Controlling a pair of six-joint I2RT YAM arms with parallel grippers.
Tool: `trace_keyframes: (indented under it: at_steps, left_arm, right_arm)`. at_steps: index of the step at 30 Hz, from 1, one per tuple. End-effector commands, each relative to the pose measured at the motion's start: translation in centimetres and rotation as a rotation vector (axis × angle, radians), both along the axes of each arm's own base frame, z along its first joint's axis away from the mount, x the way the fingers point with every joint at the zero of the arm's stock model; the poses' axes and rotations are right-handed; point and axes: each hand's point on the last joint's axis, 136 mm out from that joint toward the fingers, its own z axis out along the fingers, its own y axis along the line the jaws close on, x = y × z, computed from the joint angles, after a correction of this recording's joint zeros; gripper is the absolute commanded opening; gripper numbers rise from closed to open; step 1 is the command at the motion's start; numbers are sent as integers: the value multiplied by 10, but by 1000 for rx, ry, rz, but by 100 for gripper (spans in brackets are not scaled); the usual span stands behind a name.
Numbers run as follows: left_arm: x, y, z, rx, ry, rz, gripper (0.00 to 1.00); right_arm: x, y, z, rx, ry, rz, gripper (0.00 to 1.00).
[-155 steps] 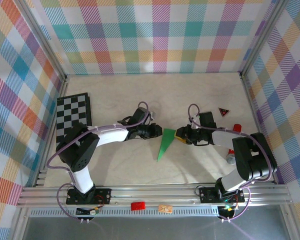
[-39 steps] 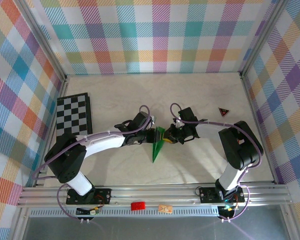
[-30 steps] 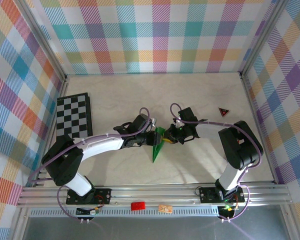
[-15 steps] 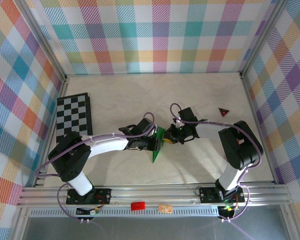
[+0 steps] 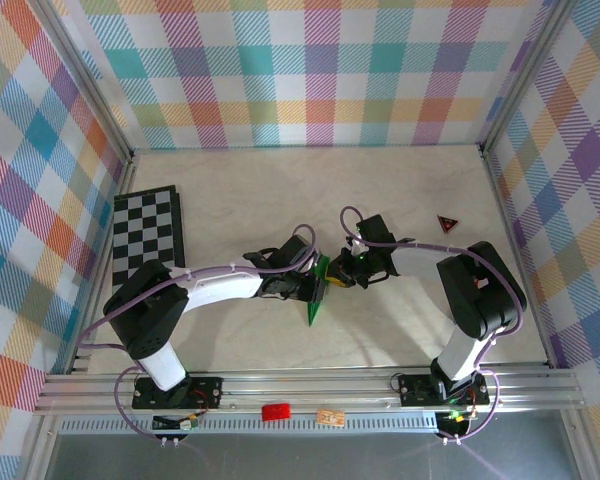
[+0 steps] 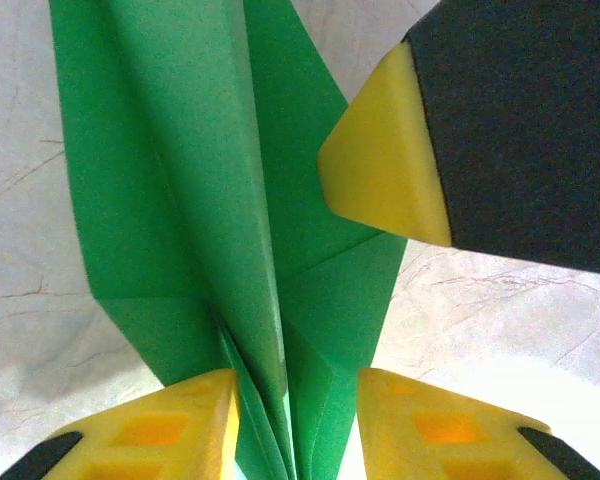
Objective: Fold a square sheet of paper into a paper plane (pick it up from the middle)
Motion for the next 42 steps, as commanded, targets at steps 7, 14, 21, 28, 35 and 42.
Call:
trace_keyframes:
  at_steps: [7, 14, 21, 28, 35, 42]
  left_arm:
    - [-3, 2, 2, 69, -23, -27, 35]
    - [-7, -1, -5, 75, 1, -40, 35]
    - [-8, -4, -8, 85, 1, -48, 34]
    - [-7, -4, -8, 94, -6, -41, 33]
    - [-8, -3, -9, 97, -10, -40, 33]
    - [-9, -1, -12, 131, -14, -44, 26]
  right_arm:
    - [1, 2, 0, -5, -5, 14, 14]
    - [1, 2, 0, -5, -5, 12, 14]
    - [1, 2, -1, -6, -4, 12, 14]
    - [1, 2, 0, -6, -5, 13, 14]
    - [1, 2, -2, -8, -4, 12, 14]
    - [1, 2, -1, -8, -2, 12, 14]
